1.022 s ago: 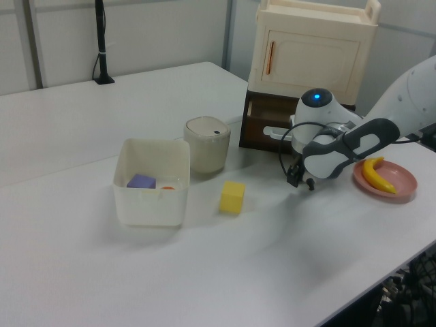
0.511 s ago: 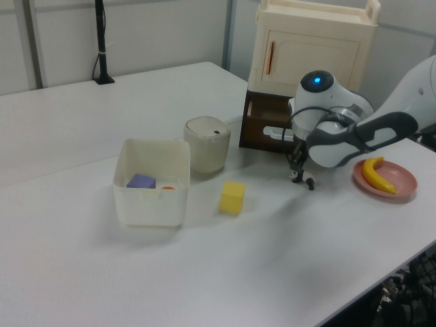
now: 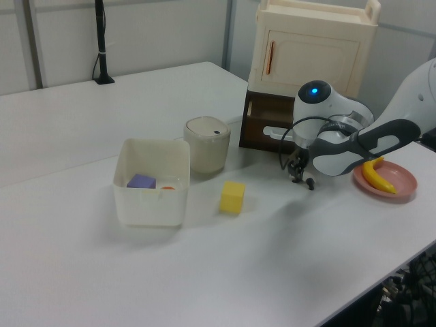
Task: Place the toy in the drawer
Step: 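Close the gripper on the panda toy, then lift the panda toy up off the table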
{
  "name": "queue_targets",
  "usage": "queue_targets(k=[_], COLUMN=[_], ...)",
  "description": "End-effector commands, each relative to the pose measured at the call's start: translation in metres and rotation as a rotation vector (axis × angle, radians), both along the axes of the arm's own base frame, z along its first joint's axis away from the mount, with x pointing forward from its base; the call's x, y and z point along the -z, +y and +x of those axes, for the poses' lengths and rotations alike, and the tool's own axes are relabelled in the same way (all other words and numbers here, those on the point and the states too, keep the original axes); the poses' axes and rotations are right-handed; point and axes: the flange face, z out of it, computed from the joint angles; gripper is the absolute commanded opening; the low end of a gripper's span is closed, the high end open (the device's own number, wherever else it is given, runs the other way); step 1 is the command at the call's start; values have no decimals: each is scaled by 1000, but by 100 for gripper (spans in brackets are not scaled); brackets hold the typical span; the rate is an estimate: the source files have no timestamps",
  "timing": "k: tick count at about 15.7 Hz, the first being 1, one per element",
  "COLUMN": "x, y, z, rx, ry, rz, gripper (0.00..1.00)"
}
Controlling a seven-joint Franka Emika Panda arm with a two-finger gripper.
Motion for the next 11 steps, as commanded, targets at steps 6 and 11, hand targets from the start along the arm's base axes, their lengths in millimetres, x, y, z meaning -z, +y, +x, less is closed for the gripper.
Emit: queue_targets(k=[6, 11], x=[3, 14], y=[-4, -29], z=[-12, -16], rx=[114, 26], ry=[-263, -259], rz=[217, 207], gripper=[98, 100])
